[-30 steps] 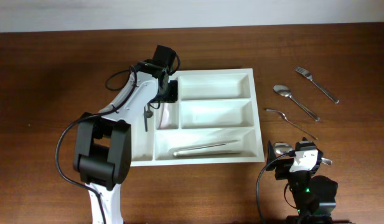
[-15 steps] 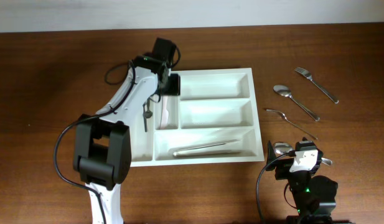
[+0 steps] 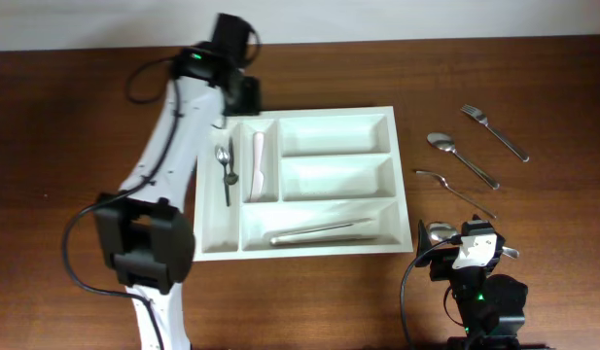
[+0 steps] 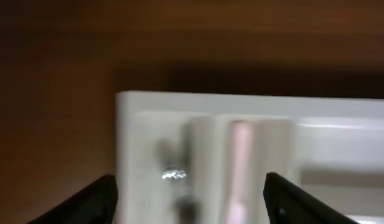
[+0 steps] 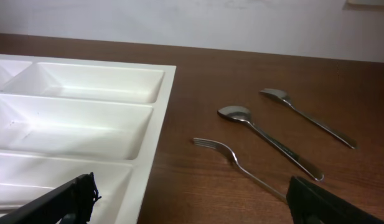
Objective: Pack container
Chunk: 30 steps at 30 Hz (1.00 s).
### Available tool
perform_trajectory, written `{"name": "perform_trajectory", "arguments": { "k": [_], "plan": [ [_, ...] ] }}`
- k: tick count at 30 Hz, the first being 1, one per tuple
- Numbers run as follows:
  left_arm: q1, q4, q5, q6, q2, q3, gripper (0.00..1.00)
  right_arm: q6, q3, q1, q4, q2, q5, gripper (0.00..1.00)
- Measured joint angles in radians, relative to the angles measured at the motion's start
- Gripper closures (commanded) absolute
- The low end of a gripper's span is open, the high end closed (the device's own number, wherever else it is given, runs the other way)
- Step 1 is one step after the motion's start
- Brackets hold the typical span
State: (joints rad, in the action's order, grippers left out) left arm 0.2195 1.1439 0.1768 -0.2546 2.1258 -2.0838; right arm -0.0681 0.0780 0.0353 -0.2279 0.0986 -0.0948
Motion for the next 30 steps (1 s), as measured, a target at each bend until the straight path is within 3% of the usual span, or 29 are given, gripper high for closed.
{"name": "perform_trajectory", "arguments": {
  "k": [10,18,30],
  "plan": [
    [-0.243,0.069,0.035,0.0,-0.044,-0.031,0.2,0.001,0.0,0.0,0.0,0.0,0.0,0.01],
    [-0.375,0.06,0.04,-0.003,-0.166,-0.044,0.01,0.0,0.0,0.0,0.0,0.0,0.0,0.01],
    [-0.413,0.069,0.041,-0.003,-0.172,-0.046,0.01,0.0,0.0,0.0,0.0,0.0,0.0,0.01]
  ]
}}
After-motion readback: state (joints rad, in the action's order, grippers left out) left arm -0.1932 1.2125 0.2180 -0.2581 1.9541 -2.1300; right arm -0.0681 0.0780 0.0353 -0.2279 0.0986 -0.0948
